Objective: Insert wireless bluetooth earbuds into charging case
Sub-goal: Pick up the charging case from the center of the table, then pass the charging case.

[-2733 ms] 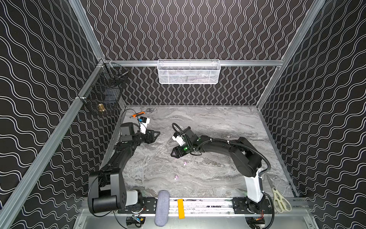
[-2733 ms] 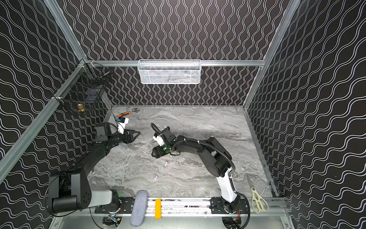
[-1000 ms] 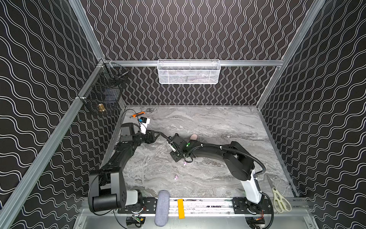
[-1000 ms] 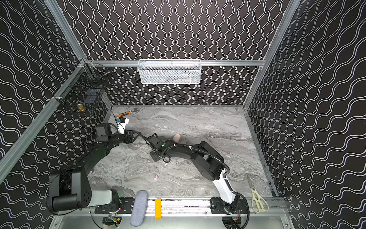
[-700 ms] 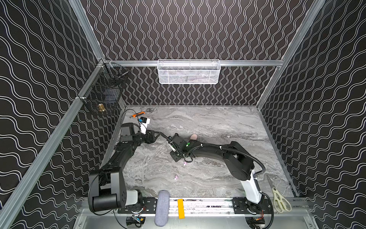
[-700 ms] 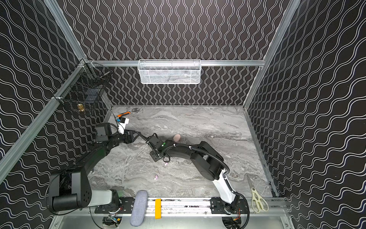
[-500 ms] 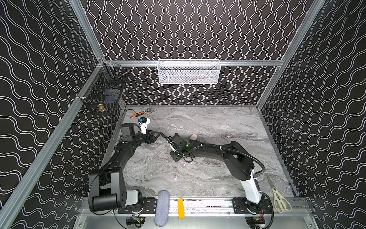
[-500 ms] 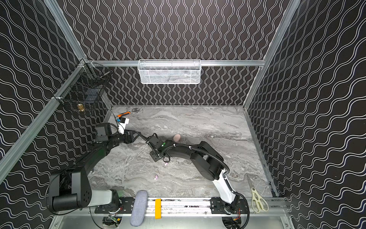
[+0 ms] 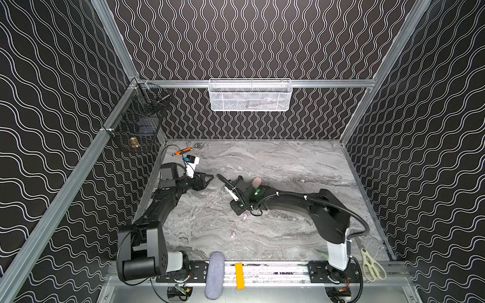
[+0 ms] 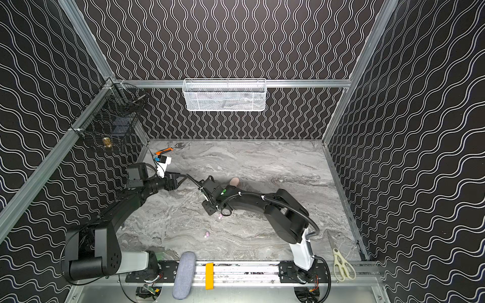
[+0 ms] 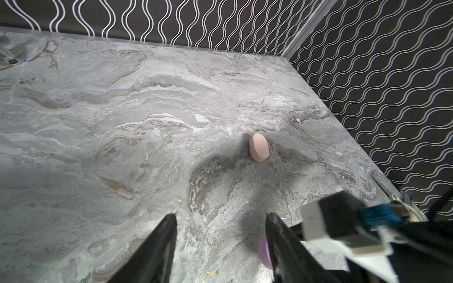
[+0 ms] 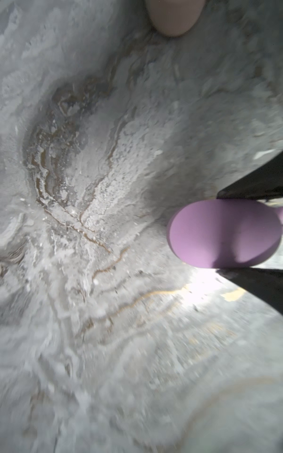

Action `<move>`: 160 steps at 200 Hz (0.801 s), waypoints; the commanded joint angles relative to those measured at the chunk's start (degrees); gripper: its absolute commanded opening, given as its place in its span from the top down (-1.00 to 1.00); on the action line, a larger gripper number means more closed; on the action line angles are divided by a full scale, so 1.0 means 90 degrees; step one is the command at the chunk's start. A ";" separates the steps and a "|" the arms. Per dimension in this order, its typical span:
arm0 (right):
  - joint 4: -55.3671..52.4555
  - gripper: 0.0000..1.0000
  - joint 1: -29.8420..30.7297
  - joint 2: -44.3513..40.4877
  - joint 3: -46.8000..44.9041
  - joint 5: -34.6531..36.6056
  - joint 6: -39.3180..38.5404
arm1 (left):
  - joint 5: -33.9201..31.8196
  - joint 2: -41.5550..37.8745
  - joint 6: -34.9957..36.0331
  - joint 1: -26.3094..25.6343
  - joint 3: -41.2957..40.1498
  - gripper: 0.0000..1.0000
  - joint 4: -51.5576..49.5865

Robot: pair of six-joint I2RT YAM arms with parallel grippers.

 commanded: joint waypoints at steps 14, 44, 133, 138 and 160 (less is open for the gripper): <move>0.0485 0.32 -0.0059 -0.1015 -0.0826 -0.0752 -0.0301 | 0.0446 -0.0060 0.0075 -0.0183 -0.0094 -0.23 0.0346; 0.0929 0.33 -0.0336 -0.2069 -0.1843 -0.1554 -0.0285 | 0.0893 -0.0220 0.0156 -0.0447 -0.0214 -0.24 0.0478; 0.1043 0.34 -0.1281 -0.4509 -0.3365 -0.2917 -0.0018 | 0.2133 -0.0760 0.0603 -0.1564 -0.0460 -0.29 0.0567; 0.1025 0.34 -0.1316 -0.4598 -0.3408 -0.2892 -0.0007 | 0.2237 -0.0774 0.0621 -0.1609 -0.0458 -0.29 0.0567; 0.1340 0.35 -0.1361 -0.4989 -0.3626 -0.3107 0.0226 | 0.2649 -0.0856 0.0738 -0.1938 -0.0511 -0.32 0.0571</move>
